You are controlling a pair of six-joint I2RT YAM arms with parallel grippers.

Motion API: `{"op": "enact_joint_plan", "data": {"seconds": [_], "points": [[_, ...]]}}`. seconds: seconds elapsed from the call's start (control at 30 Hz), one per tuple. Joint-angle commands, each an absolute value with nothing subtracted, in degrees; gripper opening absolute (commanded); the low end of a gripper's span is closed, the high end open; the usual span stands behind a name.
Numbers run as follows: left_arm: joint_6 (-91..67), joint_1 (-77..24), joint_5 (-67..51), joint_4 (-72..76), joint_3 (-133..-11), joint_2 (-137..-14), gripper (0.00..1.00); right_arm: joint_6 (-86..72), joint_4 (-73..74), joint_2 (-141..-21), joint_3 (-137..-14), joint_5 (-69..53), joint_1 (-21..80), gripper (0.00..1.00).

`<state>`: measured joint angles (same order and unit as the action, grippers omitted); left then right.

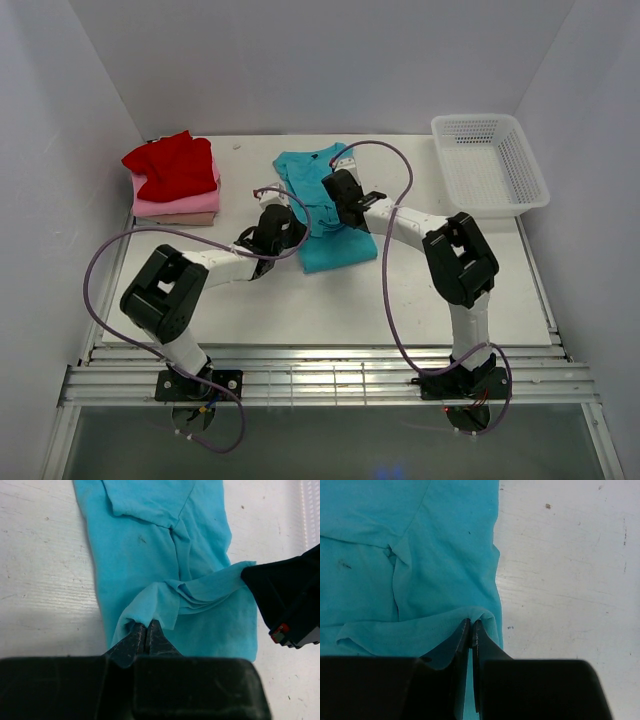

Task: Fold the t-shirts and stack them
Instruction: Fold the tshirt

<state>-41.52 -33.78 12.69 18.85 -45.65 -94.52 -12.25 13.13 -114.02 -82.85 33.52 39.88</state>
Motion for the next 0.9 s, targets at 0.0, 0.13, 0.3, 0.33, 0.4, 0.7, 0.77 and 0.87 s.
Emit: {"op": "enact_joint_plan", "data": {"seconds": [0.0, 0.13, 0.3, 0.33, 0.4, 0.7, 0.77, 0.87], "points": [[-39.8, -32.3, 10.3, 20.3, -48.7, -96.1, 0.00, -10.5, 11.6, -115.8, -87.0, 32.8, 38.9, 0.08], [-39.3, -31.2, 9.0, 21.1, -50.1, -99.7, 0.00, -10.1, 12.2, -117.5, -89.0, 32.5, 38.1, 0.08], [-38.9, -30.1, 9.3, 21.8, -50.3, -100.7, 0.00, -9.6, 12.1, -119.3, -90.5, 32.2, 37.0, 0.08], [-38.8, -29.9, 9.5, 21.8, -50.6, -101.0, 0.00, -9.4, 12.0, -119.7, -90.9, 32.1, 36.8, 0.08], [-38.7, -29.0, 9.6, 21.8, -51.0, -101.6, 0.01, -8.7, 12.1, -121.2, -92.6, 32.3, 36.1, 0.16], [-34.0, -27.7, 16.8, 21.7, -55.7, -96.9, 0.77, -1.7, 8.8, -114.4, -94.1, 34.5, 34.5, 0.46], [-34.4, -27.9, 15.4, 21.7, -55.9, -96.1, 0.77, -1.8, 8.1, -110.7, -90.5, 31.8, 34.4, 0.47], [-36.8, -28.9, 12.0, 21.9, -55.2, -95.5, 0.61, -3.5, 8.2, -108.2, -85.9, 26.2, 34.5, 0.42]]}}
